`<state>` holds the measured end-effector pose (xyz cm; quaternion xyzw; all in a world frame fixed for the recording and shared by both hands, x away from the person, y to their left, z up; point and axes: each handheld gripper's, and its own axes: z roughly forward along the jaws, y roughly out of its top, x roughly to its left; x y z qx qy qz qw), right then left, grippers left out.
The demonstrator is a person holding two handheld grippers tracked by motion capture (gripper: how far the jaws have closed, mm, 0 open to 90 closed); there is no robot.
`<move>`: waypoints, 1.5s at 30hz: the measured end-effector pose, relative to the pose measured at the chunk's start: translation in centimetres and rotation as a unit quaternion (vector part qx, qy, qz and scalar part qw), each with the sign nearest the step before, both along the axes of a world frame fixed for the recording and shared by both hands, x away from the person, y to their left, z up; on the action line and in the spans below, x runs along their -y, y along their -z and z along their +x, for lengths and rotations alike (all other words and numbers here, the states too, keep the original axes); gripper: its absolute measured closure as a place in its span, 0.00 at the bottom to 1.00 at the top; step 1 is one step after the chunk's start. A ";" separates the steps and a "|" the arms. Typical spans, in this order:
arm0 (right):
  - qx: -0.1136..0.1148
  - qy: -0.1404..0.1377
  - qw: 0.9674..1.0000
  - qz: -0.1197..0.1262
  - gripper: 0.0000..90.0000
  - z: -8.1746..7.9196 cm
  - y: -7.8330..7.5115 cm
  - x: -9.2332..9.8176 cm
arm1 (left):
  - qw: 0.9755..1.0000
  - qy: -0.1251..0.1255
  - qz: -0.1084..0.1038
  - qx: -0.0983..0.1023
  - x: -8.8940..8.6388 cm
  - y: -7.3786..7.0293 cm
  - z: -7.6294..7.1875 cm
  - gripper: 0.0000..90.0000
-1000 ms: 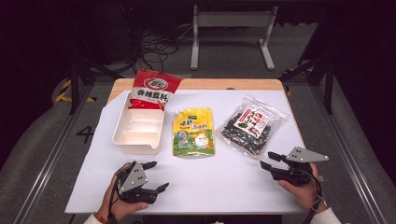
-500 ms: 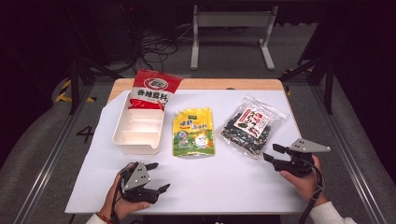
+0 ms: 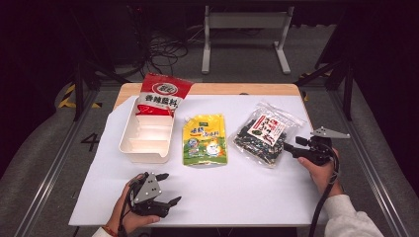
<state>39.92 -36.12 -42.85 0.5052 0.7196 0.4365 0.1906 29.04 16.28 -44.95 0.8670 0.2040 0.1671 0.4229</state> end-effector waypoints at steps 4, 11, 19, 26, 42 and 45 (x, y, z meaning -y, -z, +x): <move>-0.033 0.018 0.999 0.023 0.36 1.2 0.9 0.4 | 1.000 0.001 0.002 0.002 0.0 0.0 0.0 0.23; -0.076 0.038 0.996 0.036 0.28 2.9 2.2 0.5 | 1.000 0.002 0.005 0.001 0.1 0.0 -0.1 0.23; -0.094 0.013 0.994 0.057 0.27 3.7 2.2 -0.7 | 1.000 0.011 0.007 -0.001 0.5 0.1 0.0 0.23; -0.120 -0.034 0.989 0.083 0.57 3.7 2.3 -2.3 | 1.000 0.016 0.012 -0.002 0.7 0.1 -0.1 0.23; -0.078 -0.089 0.991 0.057 0.93 2.4 1.7 -2.7 | 0.999 0.030 -0.032 -0.025 2.7 -0.6 1.1 0.23; -0.068 -0.100 0.991 0.054 0.94 1.9 1.5 -2.5 | 0.997 0.039 -0.049 -0.040 3.8 -1.0 2.2 0.22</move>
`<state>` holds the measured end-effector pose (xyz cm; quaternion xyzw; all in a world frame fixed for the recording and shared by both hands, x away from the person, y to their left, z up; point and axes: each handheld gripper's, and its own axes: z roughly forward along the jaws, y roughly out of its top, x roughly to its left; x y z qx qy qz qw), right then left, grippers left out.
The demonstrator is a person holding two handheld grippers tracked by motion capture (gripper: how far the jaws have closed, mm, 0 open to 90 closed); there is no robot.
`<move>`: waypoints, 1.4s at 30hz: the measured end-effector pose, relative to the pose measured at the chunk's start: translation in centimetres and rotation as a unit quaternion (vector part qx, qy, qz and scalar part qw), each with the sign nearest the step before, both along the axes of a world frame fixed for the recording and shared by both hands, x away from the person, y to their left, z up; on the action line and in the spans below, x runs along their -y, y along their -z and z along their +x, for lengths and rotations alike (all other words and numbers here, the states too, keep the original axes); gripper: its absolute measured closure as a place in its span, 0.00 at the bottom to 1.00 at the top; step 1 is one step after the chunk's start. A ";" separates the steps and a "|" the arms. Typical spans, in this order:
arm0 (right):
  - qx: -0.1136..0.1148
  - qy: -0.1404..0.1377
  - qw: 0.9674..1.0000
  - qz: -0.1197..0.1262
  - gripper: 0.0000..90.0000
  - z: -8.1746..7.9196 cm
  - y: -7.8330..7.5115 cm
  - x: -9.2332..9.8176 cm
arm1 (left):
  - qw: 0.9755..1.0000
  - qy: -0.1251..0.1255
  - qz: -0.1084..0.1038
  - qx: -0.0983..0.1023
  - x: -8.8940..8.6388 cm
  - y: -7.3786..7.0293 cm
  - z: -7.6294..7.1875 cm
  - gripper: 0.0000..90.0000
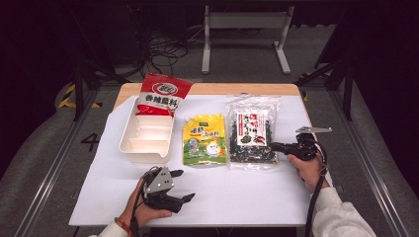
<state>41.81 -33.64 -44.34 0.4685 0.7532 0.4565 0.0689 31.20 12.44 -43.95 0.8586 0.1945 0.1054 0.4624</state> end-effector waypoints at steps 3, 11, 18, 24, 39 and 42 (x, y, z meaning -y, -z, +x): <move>0.021 -0.007 1.000 -0.006 0.94 -0.7 -0.2 0.1 | 1.000 0.017 -0.004 -0.015 2.5 -0.5 2.0 0.19; 0.070 -0.018 0.997 -0.027 0.94 -1.9 -0.2 -0.1 | 0.998 0.008 -0.042 -0.050 7.6 -1.5 8.8 0.16; 0.099 -0.025 0.994 -0.040 0.94 -2.4 -0.3 -0.2 | 0.996 -0.030 -0.022 -0.078 9.9 -0.8 13.4 0.15; 0.124 -0.032 0.991 -0.041 0.93 -2.9 -0.7 -0.4 | 0.994 -0.032 -0.038 -0.100 11.6 -0.7 15.3 0.14; 0.170 -0.051 0.983 -0.054 0.97 -3.7 -1.0 -0.6 | 0.982 -0.073 -0.061 -0.165 13.0 0.0 18.1 0.12; 0.160 -0.055 0.984 -0.059 1.00 -3.6 -0.9 -0.7 | 0.984 -0.063 -0.023 -0.168 13.6 0.1 18.1 0.17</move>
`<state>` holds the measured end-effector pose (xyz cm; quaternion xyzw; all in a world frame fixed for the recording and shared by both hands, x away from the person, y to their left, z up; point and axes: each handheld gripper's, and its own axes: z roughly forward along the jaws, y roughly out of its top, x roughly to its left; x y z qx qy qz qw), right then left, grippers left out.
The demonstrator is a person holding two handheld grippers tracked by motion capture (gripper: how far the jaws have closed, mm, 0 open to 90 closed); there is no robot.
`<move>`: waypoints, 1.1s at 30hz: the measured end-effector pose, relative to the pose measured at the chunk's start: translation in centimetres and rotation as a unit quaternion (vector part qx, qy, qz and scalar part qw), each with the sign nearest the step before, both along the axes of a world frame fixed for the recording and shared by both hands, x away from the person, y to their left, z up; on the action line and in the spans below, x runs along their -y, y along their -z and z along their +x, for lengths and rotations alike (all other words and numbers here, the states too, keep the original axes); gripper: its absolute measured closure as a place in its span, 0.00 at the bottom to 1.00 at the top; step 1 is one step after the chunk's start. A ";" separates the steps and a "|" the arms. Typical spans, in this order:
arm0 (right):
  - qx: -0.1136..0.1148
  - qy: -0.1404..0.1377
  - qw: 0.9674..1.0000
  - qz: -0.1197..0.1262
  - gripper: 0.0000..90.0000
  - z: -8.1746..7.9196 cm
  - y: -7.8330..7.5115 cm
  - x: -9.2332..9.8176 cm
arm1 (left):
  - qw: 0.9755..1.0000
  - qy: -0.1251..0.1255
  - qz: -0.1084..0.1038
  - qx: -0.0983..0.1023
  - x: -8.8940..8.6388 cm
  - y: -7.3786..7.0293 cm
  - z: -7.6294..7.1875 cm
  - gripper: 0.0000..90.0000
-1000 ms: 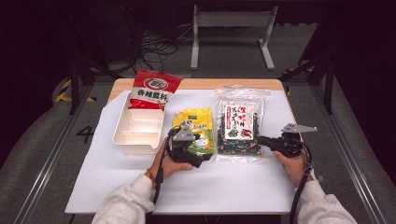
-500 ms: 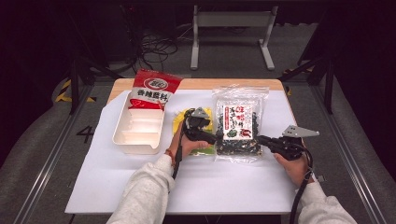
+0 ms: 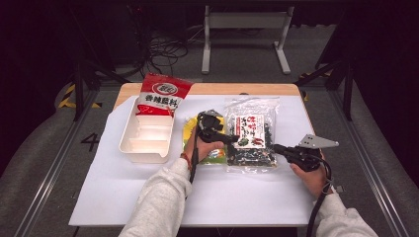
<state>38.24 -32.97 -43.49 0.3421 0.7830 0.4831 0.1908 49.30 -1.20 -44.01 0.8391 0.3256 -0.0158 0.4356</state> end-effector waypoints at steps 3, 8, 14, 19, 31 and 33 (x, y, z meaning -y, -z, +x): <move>-0.031 -0.009 0.999 -0.015 1.00 0.3 0.5 -0.7 | 1.000 0.005 0.001 0.006 0.3 -0.1 -0.3 0.16; -0.085 0.063 0.994 -0.009 0.42 1.2 0.9 -1.1 | 0.999 0.011 -0.011 0.036 -0.7 -1.2 -0.8 0.15; -0.155 0.088 0.984 0.021 0.26 3.0 1.6 -1.9 | 0.997 0.022 -0.006 0.071 -1.5 -2.1 -2.0 0.15; -0.196 0.094 0.975 0.035 0.27 4.0 1.5 -2.6 | 0.996 0.033 0.001 0.083 -1.7 -2.0 -2.8 0.15; -0.202 0.031 0.977 0.056 0.86 3.6 1.2 -2.6 | 0.996 0.028 0.002 0.084 -2.8 -1.6 -3.2 0.14; -0.197 0.031 0.979 0.052 0.87 3.5 1.1 -2.7 | 0.996 0.027 0.005 0.083 -3.0 -1.5 -3.2 0.14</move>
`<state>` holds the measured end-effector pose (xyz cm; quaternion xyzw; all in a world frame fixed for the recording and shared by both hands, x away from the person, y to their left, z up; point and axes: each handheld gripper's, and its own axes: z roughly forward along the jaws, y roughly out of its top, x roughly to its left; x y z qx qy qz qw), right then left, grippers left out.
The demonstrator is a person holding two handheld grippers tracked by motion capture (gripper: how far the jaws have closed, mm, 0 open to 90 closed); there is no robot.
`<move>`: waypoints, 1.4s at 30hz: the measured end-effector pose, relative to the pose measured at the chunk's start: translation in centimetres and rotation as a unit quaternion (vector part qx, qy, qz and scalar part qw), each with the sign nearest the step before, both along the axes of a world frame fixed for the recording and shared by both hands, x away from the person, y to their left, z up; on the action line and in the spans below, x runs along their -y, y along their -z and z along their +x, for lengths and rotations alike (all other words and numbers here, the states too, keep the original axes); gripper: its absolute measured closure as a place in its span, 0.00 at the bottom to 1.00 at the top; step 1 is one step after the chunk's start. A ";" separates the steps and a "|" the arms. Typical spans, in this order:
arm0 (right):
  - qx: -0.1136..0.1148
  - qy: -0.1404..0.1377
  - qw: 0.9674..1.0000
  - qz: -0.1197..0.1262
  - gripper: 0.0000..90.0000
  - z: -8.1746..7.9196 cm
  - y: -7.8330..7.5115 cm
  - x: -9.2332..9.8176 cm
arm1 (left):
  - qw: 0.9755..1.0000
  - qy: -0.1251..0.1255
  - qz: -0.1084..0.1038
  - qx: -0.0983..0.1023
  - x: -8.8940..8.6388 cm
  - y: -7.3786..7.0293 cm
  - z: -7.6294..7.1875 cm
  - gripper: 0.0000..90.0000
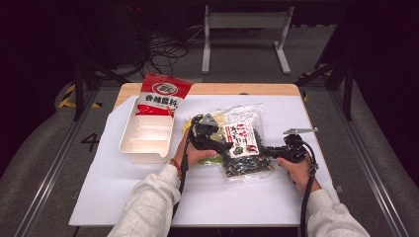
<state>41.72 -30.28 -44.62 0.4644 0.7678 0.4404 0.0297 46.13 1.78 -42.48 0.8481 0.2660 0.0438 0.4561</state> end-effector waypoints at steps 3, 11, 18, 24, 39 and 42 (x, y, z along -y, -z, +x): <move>0.031 -0.009 0.999 0.000 0.90 -0.8 -0.3 0.3 | 1.000 -0.004 -0.012 -0.006 -0.5 0.0 -0.1 0.12; 0.120 -0.041 0.992 -0.001 0.92 -3.4 -0.7 1.5 | 0.998 0.002 -0.046 -0.031 -1.4 0.4 -0.7 0.10; 0.168 -0.052 0.984 0.000 0.91 -4.4 -0.9 1.5 | 0.996 0.040 -0.062 -0.057 0.2 1.0 -0.9 0.13; 0.184 -0.060 0.981 0.000 0.89 -4.8 -1.3 1.2 | 0.992 0.070 -0.093 -0.042 1.2 0.8 -1.7 0.36; 0.209 -0.066 0.975 -0.034 0.81 -6.4 -2.7 -0.3 | 0.978 0.135 -0.157 0.030 0.6 -2.3 -4.6 0.81; 0.214 -0.065 0.974 -0.029 0.74 -6.8 -3.2 -0.4 | 0.976 0.141 -0.160 0.046 0.3 -2.9 -5.2 0.81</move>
